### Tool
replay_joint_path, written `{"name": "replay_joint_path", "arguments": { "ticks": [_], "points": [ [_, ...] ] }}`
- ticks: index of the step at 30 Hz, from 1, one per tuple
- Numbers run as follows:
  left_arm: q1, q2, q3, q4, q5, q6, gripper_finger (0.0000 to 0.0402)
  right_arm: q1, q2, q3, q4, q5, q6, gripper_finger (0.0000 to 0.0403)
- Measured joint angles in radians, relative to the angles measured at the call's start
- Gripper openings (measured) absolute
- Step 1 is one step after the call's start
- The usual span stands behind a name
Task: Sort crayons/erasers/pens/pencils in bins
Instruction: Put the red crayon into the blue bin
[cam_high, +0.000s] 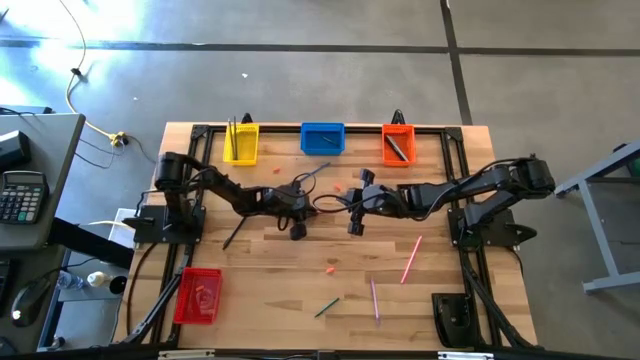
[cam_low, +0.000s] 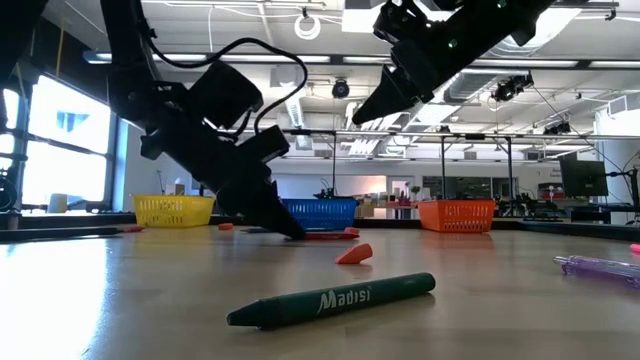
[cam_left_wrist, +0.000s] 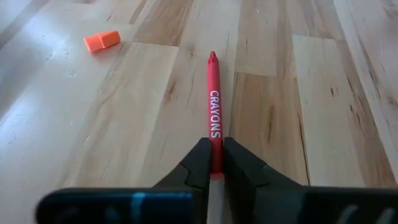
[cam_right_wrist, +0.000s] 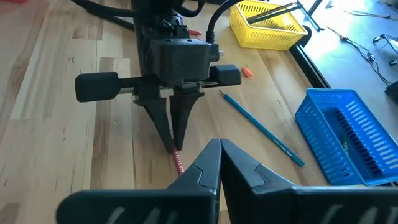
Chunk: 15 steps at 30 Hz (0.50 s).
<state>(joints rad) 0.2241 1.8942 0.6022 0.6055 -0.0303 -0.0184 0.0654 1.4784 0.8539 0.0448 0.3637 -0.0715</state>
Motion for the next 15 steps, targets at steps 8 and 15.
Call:
{"name": "replay_joint_path", "arguments": {
  "ticks": [8,15],
  "points": [
    [0.03,-0.026,-0.003,-0.014,0.033,0.014,0.0008,-0.016,0.0,0.0,-0.013,-0.021,-0.023,0.0],
    [0.066,-0.071,-0.01,-0.058,0.103,0.004,0.0003,-0.087,-0.001,-0.056,0.003,-0.191,0.053,0.0]
  ]
}}
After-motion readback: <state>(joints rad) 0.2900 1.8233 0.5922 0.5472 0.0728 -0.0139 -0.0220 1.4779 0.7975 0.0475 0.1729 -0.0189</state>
